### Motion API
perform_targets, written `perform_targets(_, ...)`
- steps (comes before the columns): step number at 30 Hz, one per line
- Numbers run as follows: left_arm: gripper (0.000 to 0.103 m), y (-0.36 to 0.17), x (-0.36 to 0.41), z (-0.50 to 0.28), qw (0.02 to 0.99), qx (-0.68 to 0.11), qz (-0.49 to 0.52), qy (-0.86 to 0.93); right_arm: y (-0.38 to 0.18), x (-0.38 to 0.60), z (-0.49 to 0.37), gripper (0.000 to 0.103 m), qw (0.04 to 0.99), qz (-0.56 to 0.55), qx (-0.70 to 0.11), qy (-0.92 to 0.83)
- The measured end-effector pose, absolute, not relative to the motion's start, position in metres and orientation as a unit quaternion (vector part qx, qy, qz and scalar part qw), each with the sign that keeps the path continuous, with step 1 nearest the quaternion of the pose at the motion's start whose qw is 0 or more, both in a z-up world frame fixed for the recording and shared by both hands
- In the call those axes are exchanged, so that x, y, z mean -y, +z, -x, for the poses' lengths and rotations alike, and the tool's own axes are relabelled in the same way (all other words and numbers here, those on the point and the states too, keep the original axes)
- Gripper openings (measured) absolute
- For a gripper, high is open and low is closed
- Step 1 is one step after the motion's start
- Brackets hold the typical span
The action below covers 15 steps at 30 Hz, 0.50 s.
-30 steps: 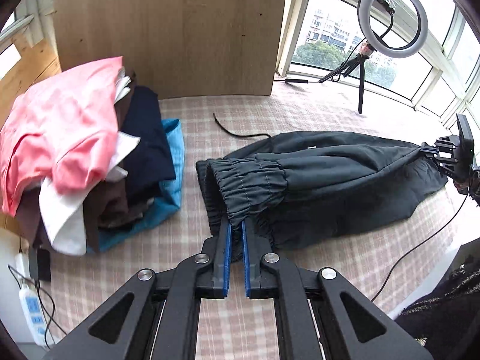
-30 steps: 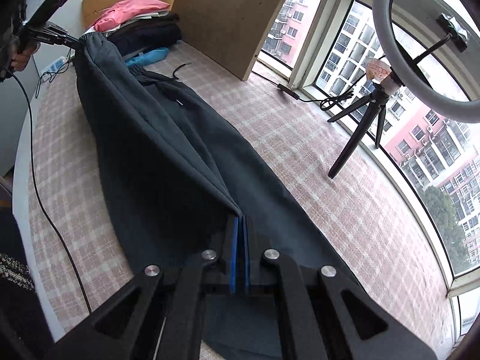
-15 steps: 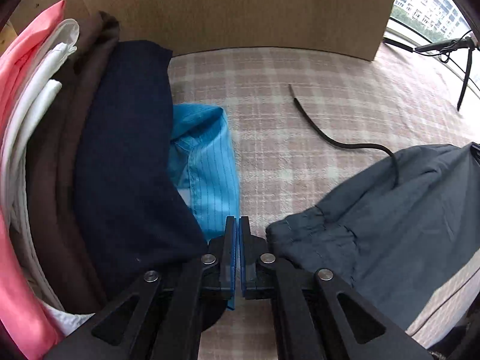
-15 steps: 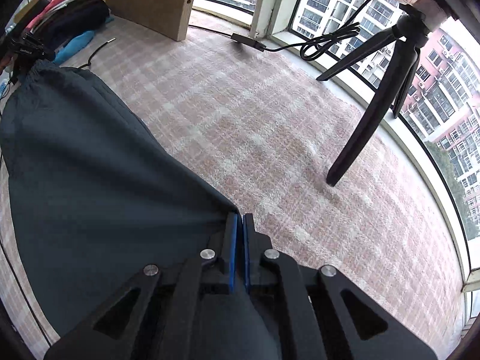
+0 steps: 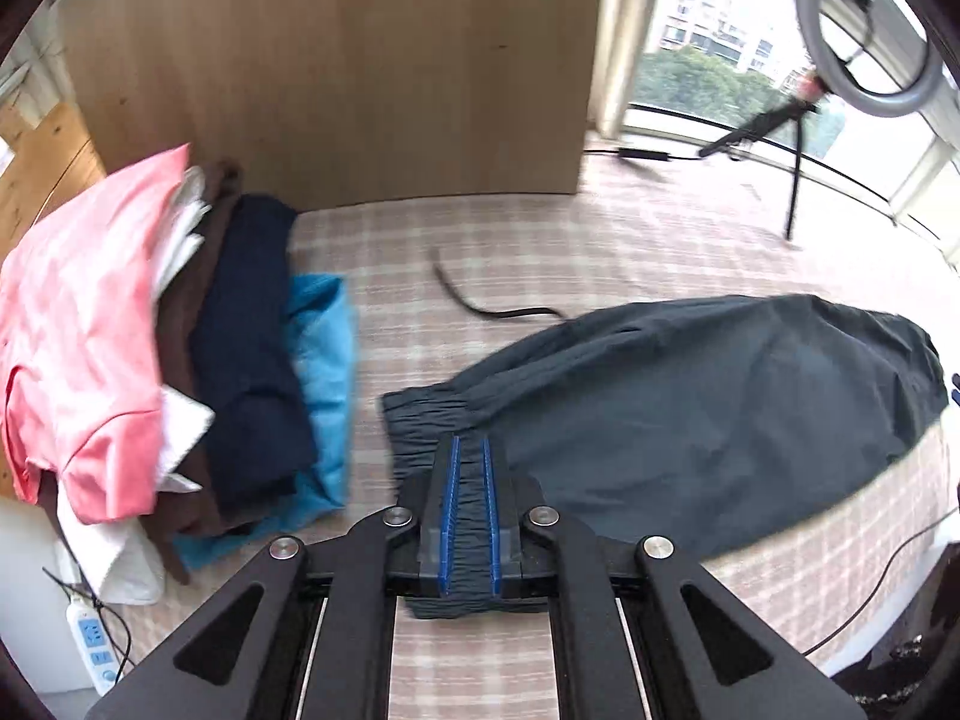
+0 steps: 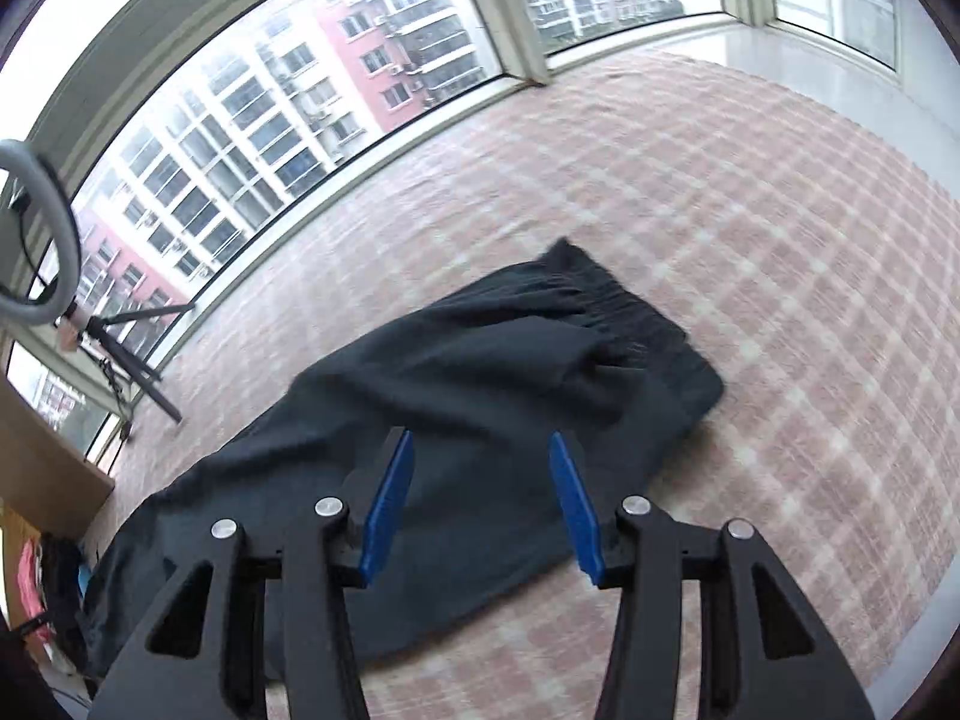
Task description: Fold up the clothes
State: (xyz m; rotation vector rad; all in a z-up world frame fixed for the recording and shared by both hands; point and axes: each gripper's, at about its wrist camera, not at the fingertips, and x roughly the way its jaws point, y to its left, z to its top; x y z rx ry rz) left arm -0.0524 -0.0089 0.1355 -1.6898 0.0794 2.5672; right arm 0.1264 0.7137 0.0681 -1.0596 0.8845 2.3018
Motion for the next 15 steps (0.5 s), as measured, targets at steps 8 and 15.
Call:
perform_targets(8, 0.025, 0.12, -0.179, 0.05, 0.216, -0.117, 0.552, 0.797, 0.041, -0.784, -0.104, 0.047, 0.227, 0.417, -0.26, 0.841)
perform_targets(15, 0.024, 0.078, -0.222, 0.041, 0.224, -0.133, 0.601, 0.756, 0.029, -0.793, -0.051, 0.028, 0.181, 0.467, -0.198, 0.842)
